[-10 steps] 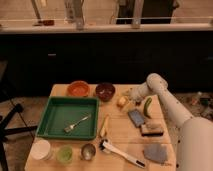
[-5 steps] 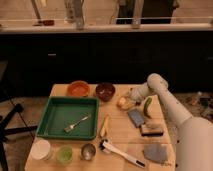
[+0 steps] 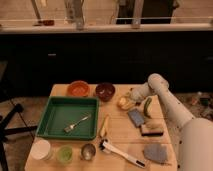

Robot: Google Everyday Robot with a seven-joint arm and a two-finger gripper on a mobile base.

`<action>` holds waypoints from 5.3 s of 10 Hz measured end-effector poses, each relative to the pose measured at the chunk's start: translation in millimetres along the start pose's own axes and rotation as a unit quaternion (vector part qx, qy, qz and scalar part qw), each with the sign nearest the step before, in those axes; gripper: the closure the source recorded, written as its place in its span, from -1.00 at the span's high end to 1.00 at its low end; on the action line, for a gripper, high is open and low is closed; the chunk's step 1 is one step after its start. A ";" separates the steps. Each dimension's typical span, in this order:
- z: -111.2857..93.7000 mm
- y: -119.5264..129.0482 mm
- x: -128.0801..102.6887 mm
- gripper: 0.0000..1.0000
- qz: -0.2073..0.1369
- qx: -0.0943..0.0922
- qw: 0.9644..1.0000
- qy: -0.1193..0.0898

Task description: Place apple in red bowl

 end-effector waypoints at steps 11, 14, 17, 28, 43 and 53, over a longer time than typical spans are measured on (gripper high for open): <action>-63.9 -19.0 -55.7 -1.00 -0.046 0.053 0.997 -0.032; -72.4 -22.8 -87.3 -1.00 -0.074 0.055 0.995 -0.047; -66.7 -21.2 -104.8 -1.00 -0.089 0.043 0.993 -0.059; -49.2 -41.0 -126.1 -1.00 -0.066 0.102 0.988 -0.099; 52.8 -87.5 -204.0 -1.00 -0.051 0.072 0.984 -0.158; 110.2 -96.9 -246.4 -1.00 -0.070 0.015 0.983 -0.167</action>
